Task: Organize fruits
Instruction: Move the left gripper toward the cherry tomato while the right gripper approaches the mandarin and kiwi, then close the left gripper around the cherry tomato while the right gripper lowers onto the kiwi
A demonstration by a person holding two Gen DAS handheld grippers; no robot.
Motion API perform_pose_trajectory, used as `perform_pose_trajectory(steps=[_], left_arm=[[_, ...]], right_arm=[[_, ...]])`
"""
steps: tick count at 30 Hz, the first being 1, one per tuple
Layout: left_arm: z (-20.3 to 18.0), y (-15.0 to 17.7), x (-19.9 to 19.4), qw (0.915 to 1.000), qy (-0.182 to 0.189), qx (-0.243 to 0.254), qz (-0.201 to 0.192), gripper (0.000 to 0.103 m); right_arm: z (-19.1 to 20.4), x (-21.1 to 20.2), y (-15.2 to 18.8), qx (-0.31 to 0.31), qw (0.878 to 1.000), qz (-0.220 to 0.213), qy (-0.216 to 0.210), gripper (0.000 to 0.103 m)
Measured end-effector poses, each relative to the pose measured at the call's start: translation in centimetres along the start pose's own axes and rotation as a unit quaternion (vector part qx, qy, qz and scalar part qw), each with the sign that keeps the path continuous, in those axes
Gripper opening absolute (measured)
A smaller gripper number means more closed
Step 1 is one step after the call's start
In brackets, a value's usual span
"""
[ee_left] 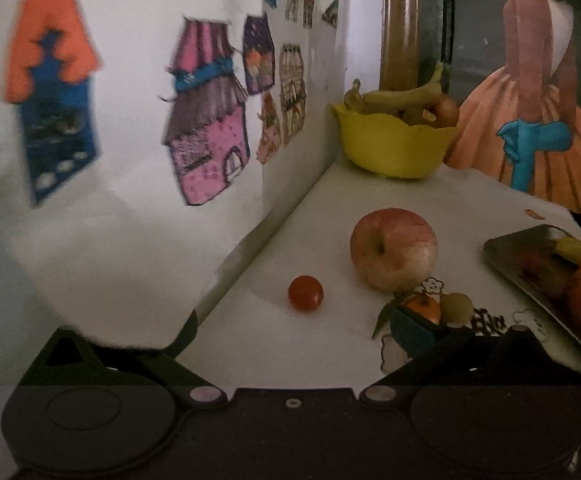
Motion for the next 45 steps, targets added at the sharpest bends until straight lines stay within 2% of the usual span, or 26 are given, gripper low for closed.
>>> perform_pose_trajectory(steps=[5,10,14,21,25,31,34,38,40,45], left_arm=[[-0.5,-0.4,2.2,0.9998,-0.014,0.003,0.012,0.102],[-0.8,-0.3,3.0,0.9999,0.004,-0.003,0.011,0.102],[-0.9,-0.7,3.1,0.9986,0.038,-0.036,0.003,0.102],[-0.7,-0.9,3.2,0.9984,0.039,-0.040,-0.002,0.102],[-0.3,-0.8,3.1,0.9970,0.050,-0.059,0.001,0.102],[0.1,-0.8,3.7,0.9952,0.059,-0.078,0.010,0.102],[0.3,-0.9,3.7,0.9941,0.065,-0.086,0.010,0.099],[0.4,-0.8,3.6,0.9934,0.069,-0.091,0.009,0.094],[0.5,-0.7,3.5,0.9931,0.071,-0.093,0.010,0.088],[0.5,-0.8,3.6,0.9923,0.076,-0.097,0.011,0.085]], right_arm=[[0.2,0.4,0.3,0.011,1.000,-0.004,-0.023,0.103],[0.9,0.5,0.1,0.000,0.999,-0.004,-0.037,0.103],[1.3,1.1,-0.2,-0.017,0.999,0.006,-0.038,0.103],[0.9,3.8,-0.8,0.010,0.998,0.022,-0.060,0.103],[1.1,5.4,-1.1,-0.009,0.997,0.036,-0.062,0.103],[1.3,6.2,-1.4,-0.011,0.997,0.030,-0.067,0.103],[2.1,5.7,-1.4,-0.016,0.996,0.020,-0.091,0.101],[2.7,5.5,-1.6,-0.034,0.995,0.011,-0.095,0.097],[2.8,5.5,-1.6,-0.027,0.994,0.011,-0.104,0.093],[1.9,5.3,-1.6,-0.010,0.995,0.006,-0.104,0.089]])
Point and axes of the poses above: each gripper's, at about its wrist camera, not at the fingertips, and x roughly the way its jaws point, z to its left, y to its underside, the point moved 10 cm from there along x, roughly the way its jaws point, and after that the axes turned 6 degrees about -x, right-handed, at the moved point
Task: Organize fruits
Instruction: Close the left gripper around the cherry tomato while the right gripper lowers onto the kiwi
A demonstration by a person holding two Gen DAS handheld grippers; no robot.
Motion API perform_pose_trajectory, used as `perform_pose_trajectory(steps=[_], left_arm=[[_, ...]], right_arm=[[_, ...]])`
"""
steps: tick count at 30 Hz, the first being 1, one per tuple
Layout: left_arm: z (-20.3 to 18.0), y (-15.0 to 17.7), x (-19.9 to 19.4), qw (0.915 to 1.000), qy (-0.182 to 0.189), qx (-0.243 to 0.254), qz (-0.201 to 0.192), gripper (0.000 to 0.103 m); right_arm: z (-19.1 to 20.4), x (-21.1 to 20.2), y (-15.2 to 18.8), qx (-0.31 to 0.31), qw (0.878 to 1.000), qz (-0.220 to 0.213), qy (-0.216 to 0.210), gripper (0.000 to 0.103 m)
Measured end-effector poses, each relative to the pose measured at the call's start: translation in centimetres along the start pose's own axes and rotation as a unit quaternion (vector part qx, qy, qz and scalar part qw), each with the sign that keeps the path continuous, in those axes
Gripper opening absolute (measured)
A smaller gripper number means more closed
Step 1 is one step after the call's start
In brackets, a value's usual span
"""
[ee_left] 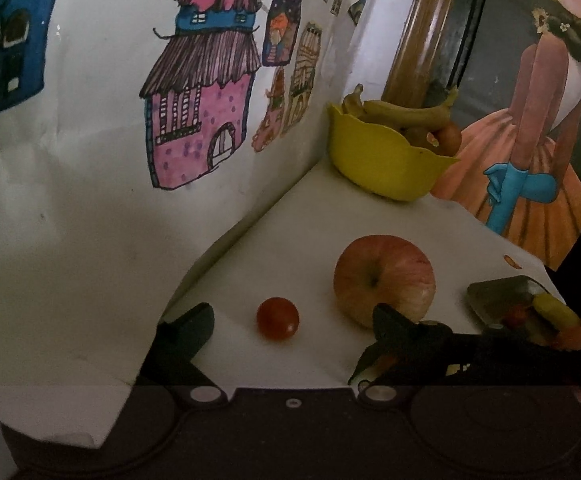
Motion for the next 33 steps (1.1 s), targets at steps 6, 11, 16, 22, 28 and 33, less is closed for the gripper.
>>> perform_pose_trajectory(steps=[6,11,16,22,28,33], left_arm=[[0.2,0.0,0.1,1.0000,-0.003,-0.006,-0.001,0.078],[0.3,0.1,-0.1,0.9999,-0.012,-0.002,-0.001,0.071],[0.1,0.1,0.1,0.9996,-0.023,0.016,0.002,0.069],[-0.8,0.2,0.7,0.9991,-0.019,0.037,0.013,0.069],[-1.0,0.2,1.0,0.9990,-0.014,0.038,0.018,0.060],[-1.0,0.2,1.3,0.9991,-0.012,0.034,0.020,0.049]], right_arm=[[-0.4,0.4,0.6,0.005,1.000,0.013,0.010,0.077],[-0.5,0.7,0.9,0.000,1.000,0.027,0.014,0.070],[-0.3,1.2,0.8,-0.007,0.999,0.036,0.012,0.068],[-0.4,1.9,0.8,-0.009,0.999,0.049,0.020,0.066],[-0.2,2.6,0.8,-0.008,0.998,0.058,0.005,0.065],[-0.7,3.0,0.7,0.008,0.998,0.058,-0.003,0.052]])
Point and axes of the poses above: each gripper's, at about its wrist camera, not at the fingertips, and x roughly the way its jaws point, z to its left, y to its underside, the point moved 10 cm from there along x, roughly the way its jaws point, and after that the axes turned 6 degrees about -x, right-handed, at the moved point
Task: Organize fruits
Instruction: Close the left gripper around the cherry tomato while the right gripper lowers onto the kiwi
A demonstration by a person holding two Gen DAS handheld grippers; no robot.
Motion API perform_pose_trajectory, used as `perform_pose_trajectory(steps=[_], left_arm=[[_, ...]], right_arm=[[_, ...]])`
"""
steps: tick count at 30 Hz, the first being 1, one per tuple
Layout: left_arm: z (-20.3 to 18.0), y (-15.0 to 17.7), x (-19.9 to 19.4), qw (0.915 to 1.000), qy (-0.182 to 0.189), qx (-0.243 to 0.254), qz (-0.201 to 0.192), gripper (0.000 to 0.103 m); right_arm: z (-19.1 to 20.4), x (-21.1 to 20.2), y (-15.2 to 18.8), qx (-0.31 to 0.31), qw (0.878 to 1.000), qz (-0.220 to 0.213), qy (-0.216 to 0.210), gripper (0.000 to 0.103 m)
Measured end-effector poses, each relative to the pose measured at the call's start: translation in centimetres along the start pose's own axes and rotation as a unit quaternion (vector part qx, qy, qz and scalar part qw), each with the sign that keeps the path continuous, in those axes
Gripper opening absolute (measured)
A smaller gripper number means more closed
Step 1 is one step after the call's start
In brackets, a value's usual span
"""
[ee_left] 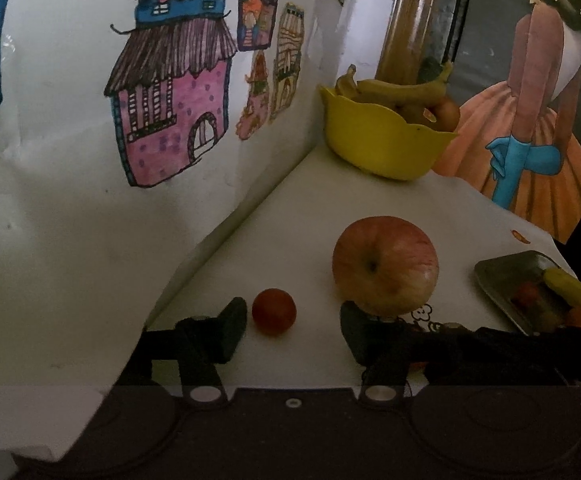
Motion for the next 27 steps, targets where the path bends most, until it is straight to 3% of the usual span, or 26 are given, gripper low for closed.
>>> perform_pose_trajectory(steps=[9,16,27], left_arm=[[0.6,0.1,0.0,0.9999,0.001,-0.016,0.001,0.026],[0.7,0.2,-0.1,0.9997,0.007,-0.024,0.001,0.025],[-0.2,0.9,-0.6,0.9982,0.057,-0.011,0.015,0.024]], right_arm=[[0.1,-0.1,0.0,0.000,1.000,-0.003,-0.007,0.034],[0.2,-0.1,-0.1,0.003,1.000,-0.005,-0.009,0.032],[0.6,-1.3,0.2,0.008,1.000,-0.016,-0.022,0.032]])
Point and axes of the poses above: each gripper's, at about its wrist camera, not at the fingertips, and x roughly the way its jaws point, z to its left, y to its underside, the point moved 10 cm from there along x, roughly the way its jaws point, and after that the axes turned 6 degrees about -x, right-handed, at the moved point
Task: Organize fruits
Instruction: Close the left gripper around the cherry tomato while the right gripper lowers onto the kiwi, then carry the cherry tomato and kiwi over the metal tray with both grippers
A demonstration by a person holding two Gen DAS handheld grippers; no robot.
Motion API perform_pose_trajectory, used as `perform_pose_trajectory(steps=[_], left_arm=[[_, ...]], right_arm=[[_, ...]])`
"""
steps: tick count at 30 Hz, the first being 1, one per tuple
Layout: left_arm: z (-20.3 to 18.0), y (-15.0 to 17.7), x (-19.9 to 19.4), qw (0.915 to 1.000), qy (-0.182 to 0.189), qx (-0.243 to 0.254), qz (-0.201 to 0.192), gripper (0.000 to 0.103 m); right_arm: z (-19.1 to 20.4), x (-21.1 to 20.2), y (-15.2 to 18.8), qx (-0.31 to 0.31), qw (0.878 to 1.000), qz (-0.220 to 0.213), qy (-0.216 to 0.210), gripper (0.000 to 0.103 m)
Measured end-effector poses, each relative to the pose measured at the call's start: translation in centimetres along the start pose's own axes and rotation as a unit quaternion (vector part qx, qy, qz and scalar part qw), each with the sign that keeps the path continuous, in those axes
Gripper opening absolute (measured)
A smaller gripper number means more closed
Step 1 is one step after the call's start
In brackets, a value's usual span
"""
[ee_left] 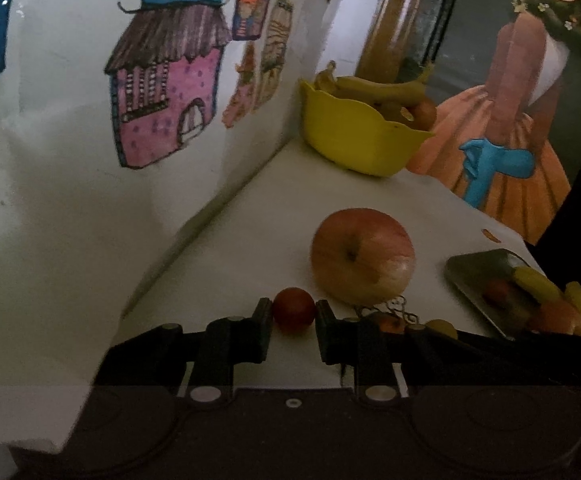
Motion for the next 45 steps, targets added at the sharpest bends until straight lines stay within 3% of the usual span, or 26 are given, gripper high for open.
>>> perform_pose_trajectory(steps=[11,26,34,45], left_arm=[[-0.8,0.4,0.3,0.9989,0.046,-0.008,0.010,0.024],[-0.7,-1.0,-1.9,0.9916,0.109,-0.052,-0.045,0.024],[-5.3,-1.4,-4.2,0.9834,0.151,0.013,-0.100,0.024],[-14.1,0.9,-4.2,0.9733,0.216,0.025,-0.073,0.024]], right_arm=[[0.0,-1.5,0.1,0.012,1.000,-0.025,0.005,0.032],[-0.8,-4.3,0.0,0.029,0.997,-0.068,0.037,0.032],[-2.4,-7.3,-0.8,0.051,0.991,-0.109,0.050,0.032],[-8.1,-12.4,-1.1,0.097,0.974,-0.164,0.124,0.032]])
Point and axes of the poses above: each gripper's, at about its wrist camera, not at the fingertips, and x roughly the way its jaws point, z to its left, y to its underside, the point moved 10 cm from there along x, roughly the way its jaws point, and after that the axes turned 6 degrees about -x, right-handed, at the moved point
